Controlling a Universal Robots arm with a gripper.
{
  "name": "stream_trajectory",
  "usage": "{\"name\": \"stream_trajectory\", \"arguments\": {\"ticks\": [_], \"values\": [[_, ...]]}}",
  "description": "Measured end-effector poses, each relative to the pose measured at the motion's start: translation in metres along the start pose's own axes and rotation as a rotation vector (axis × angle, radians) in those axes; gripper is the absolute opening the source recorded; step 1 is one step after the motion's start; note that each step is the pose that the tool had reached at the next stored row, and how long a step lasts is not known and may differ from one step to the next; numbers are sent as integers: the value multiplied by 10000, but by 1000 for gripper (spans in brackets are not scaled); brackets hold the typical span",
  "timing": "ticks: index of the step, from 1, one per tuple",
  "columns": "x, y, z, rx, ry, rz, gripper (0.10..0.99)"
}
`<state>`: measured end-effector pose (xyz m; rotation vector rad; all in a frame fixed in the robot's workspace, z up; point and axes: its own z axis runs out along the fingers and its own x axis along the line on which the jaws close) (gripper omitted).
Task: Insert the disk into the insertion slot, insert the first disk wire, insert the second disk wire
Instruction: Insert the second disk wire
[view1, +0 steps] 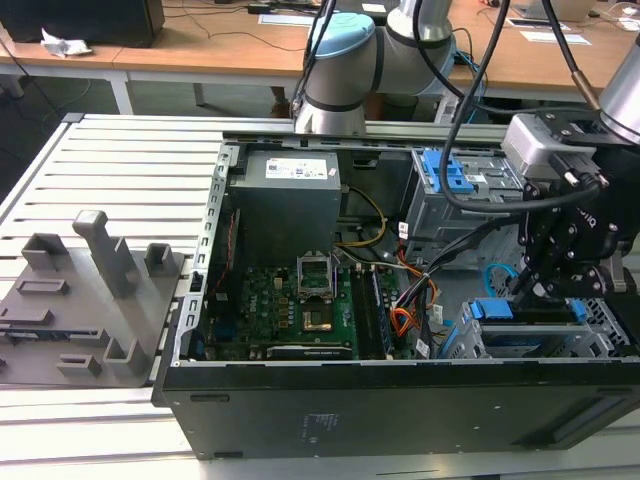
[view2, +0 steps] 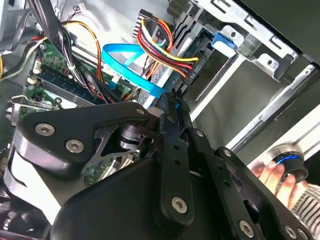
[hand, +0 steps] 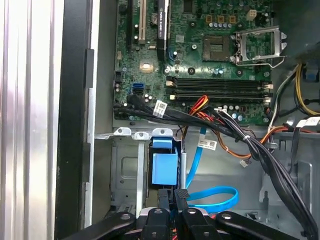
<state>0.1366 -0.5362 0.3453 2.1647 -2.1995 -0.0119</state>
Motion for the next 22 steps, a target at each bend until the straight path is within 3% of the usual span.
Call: {"name": "stream_trajectory", "arguments": {"ticks": [8,16,22], "values": [[0,0,1,-66,-86,1930,165],[-6,-37,11,-66,-85,1918,165],[-8,-81,15,-41,-55,1182,165]]}}
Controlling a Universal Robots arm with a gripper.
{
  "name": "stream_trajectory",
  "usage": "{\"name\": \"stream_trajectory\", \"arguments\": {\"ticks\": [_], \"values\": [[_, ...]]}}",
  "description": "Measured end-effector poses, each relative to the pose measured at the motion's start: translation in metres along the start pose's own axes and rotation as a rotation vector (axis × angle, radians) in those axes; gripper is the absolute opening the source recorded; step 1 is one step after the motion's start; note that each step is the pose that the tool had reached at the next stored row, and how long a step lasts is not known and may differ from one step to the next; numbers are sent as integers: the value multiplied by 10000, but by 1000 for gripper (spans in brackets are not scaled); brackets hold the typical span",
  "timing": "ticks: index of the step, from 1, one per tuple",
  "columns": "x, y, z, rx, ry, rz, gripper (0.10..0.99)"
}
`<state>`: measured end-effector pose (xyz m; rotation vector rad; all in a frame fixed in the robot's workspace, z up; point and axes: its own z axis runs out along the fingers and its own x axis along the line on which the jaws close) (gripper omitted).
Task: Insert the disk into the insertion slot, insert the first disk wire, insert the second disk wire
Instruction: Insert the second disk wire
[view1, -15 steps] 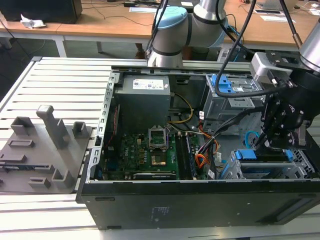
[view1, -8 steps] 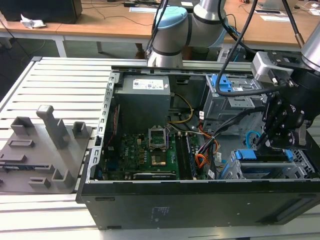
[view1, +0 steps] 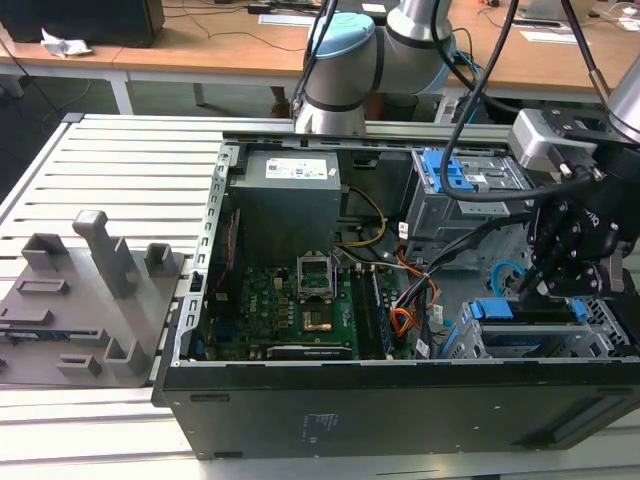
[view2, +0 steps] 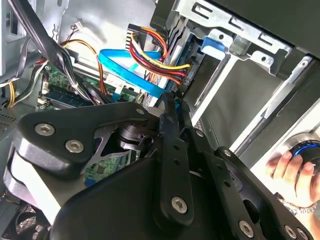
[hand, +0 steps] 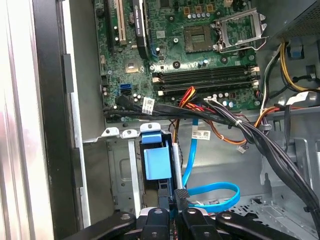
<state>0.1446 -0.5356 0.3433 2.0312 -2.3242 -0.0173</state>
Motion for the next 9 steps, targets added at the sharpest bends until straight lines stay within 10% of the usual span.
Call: {"name": "stream_trajectory", "arguments": {"ticks": [9], "values": [[-1,-11,11,-1,-11,-24,165]]}}
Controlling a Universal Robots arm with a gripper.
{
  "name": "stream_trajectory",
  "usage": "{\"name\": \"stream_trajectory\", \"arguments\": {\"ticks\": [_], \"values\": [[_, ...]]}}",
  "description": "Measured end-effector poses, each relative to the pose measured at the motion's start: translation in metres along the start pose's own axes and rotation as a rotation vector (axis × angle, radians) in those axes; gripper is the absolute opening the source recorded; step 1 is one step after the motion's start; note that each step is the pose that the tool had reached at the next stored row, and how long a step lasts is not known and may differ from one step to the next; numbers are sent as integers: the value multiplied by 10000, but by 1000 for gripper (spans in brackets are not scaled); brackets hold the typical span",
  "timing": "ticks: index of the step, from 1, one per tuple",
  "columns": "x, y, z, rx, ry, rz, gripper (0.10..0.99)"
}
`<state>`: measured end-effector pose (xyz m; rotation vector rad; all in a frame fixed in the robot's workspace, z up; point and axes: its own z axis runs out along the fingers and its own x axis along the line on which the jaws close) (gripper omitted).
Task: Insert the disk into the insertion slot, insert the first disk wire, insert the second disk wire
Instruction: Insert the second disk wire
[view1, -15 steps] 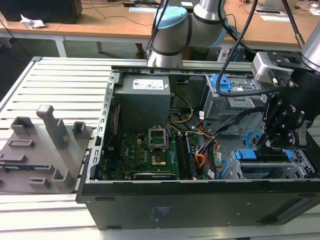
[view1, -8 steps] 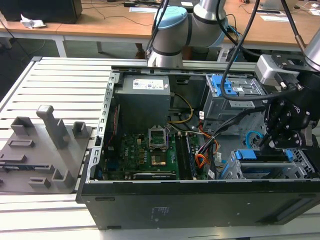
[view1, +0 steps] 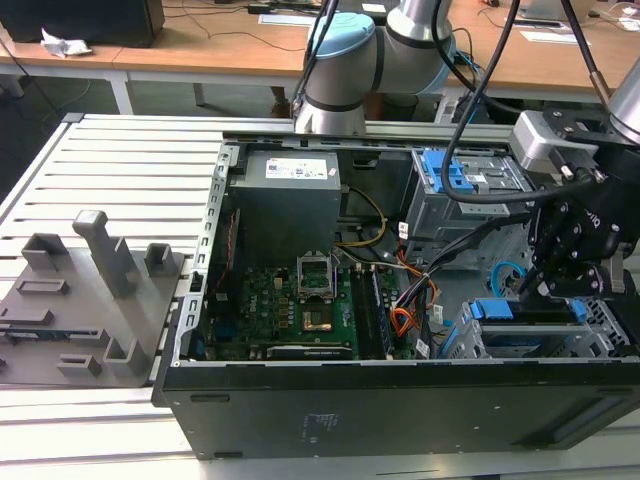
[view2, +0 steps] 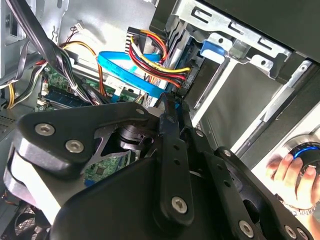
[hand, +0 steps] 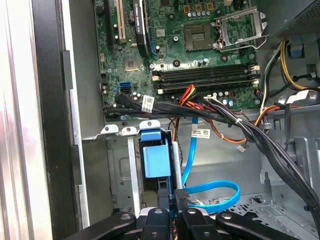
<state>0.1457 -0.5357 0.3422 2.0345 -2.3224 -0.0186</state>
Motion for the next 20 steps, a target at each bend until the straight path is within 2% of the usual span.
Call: {"name": "stream_trajectory", "arguments": {"ticks": [6,14,15,16,18,20], "values": [[33,-6,30,0,-2,-17,165],[32,-10,55,1,-6,-19,165],[32,-10,57,-1,-7,-20,176],[33,-9,46,0,-7,-19,235],[36,-5,-36,-1,-4,-19,235],[42,5,-255,0,-3,-19,235]]}}
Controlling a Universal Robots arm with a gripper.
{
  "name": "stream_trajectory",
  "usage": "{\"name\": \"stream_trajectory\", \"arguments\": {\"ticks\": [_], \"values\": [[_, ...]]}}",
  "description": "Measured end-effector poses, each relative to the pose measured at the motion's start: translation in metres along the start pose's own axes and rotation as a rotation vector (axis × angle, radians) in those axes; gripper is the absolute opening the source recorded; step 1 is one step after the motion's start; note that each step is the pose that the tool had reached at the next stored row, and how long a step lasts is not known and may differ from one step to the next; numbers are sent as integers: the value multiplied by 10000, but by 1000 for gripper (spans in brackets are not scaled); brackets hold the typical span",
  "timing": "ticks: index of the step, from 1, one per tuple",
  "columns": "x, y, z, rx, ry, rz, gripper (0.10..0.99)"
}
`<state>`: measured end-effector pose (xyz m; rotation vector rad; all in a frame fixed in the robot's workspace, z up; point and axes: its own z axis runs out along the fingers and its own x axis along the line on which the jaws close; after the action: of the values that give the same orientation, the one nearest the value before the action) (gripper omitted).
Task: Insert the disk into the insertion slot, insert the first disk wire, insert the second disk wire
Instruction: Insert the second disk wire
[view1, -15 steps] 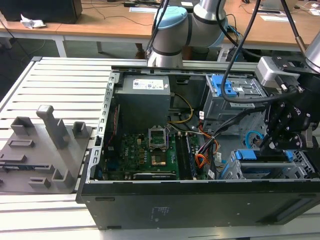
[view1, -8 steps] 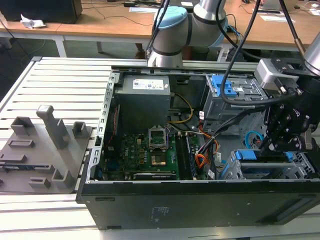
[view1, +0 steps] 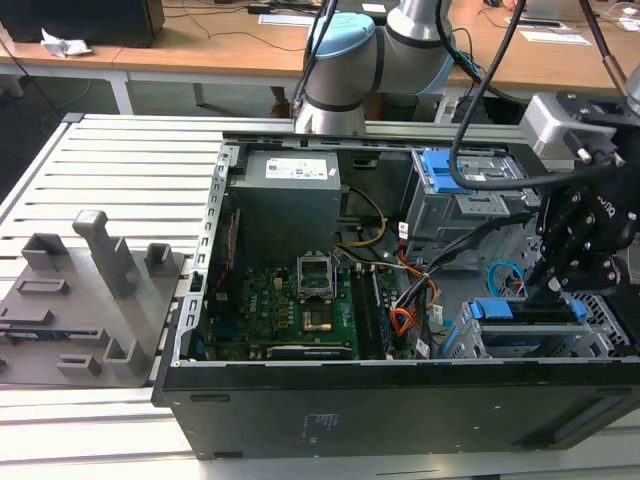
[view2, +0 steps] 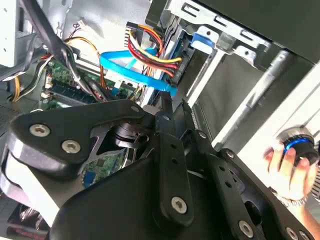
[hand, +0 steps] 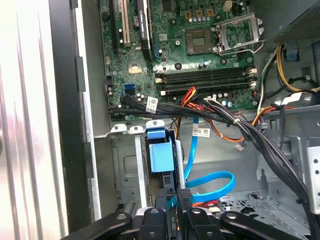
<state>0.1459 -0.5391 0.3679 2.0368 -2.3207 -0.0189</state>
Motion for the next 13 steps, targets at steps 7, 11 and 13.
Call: {"name": "stream_trajectory", "arguments": {"ticks": [7,11,13], "values": [[2,3,-65,-1,-2,0,227],[2,3,-68,0,-2,0,106],[2,3,-70,-1,-1,0,106]]}}
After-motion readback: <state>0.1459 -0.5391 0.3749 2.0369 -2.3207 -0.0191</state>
